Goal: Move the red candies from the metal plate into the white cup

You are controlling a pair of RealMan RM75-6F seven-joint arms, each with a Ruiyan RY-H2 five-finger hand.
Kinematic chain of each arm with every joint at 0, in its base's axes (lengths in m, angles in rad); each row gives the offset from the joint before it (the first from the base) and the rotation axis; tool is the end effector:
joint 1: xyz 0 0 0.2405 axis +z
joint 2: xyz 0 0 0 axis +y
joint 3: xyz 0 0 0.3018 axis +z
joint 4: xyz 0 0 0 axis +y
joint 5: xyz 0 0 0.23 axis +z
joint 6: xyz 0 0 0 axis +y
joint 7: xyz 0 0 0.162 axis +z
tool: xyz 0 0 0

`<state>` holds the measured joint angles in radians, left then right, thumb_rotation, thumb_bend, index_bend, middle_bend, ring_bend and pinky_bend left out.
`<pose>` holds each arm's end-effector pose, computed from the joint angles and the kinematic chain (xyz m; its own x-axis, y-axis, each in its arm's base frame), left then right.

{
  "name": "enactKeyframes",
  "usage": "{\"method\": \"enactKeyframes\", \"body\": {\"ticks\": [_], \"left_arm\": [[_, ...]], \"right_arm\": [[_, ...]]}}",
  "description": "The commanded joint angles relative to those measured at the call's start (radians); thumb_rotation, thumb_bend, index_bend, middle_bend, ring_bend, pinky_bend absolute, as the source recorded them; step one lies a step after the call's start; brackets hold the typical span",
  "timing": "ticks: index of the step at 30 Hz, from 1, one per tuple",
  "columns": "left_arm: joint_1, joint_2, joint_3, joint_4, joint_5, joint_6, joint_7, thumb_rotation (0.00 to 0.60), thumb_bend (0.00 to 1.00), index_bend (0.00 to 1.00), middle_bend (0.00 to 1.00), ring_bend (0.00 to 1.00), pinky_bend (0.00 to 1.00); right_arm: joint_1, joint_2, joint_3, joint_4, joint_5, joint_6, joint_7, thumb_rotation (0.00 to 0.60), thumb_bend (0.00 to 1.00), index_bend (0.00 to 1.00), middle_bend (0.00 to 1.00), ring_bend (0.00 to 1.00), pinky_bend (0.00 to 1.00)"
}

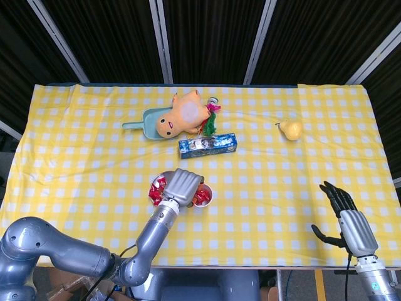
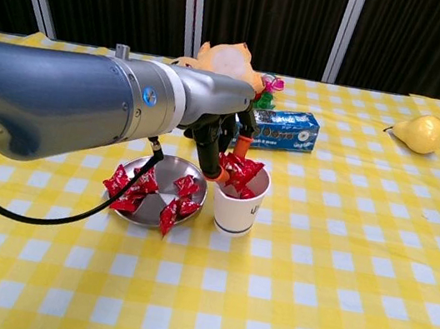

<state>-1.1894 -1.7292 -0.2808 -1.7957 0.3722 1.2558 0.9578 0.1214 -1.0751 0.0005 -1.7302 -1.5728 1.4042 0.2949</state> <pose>0.0054 0.3584 -0.0935 0.5497 0.3447 0.7610 0.8184 -0.4048 -0.4078 -0.3280 -0.2011 0.1415 0.0563 -0.1531 0.9866 -0.9961 -0.0751 0.0452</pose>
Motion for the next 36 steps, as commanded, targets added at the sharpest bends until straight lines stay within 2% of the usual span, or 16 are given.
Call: {"method": "enactKeyframes", "body": {"ticks": [1,10,15,21,29,36], "left_arm": [[-0.003,-0.006,-0.001,0.008,-0.002,-0.002,0.001,0.600,0.35,0.49,0.61,0.86,0.92],[-0.010,-0.026,-0.004,0.026,-0.002,-0.006,0.000,0.600,0.35,0.47,0.61,0.86,0.92],[-0.008,-0.027,-0.010,0.027,0.010,0.000,-0.008,0.600,0.27,0.44,0.59,0.86,0.92],[-0.006,-0.018,-0.017,0.019,0.011,0.003,-0.010,0.600,0.23,0.42,0.56,0.86,0.92],[0.012,0.008,-0.019,-0.018,0.031,0.012,-0.033,0.600,0.19,0.36,0.43,0.85,0.92],[0.031,0.036,-0.018,-0.040,0.049,0.011,-0.060,0.600,0.19,0.33,0.38,0.85,0.92]], "right_arm": [[0.000,0.000,0.000,0.000,0.001,-0.001,0.001,0.600,0.36,0.00,0.00,0.00,0.00],[-0.001,0.001,-0.001,0.000,0.001,-0.001,0.002,0.600,0.36,0.00,0.00,0.00,0.00],[0.000,0.001,-0.002,-0.001,-0.001,-0.003,0.003,0.600,0.36,0.00,0.00,0.00,0.00],[0.000,0.001,-0.001,-0.001,-0.001,-0.002,0.004,0.600,0.36,0.00,0.00,0.00,0.00],[0.002,0.001,-0.001,0.000,0.000,-0.005,0.003,0.600,0.36,0.00,0.00,0.00,0.00],[0.000,0.000,-0.001,-0.001,0.003,-0.004,-0.003,0.600,0.36,0.00,0.00,0.00,0.00]]}}
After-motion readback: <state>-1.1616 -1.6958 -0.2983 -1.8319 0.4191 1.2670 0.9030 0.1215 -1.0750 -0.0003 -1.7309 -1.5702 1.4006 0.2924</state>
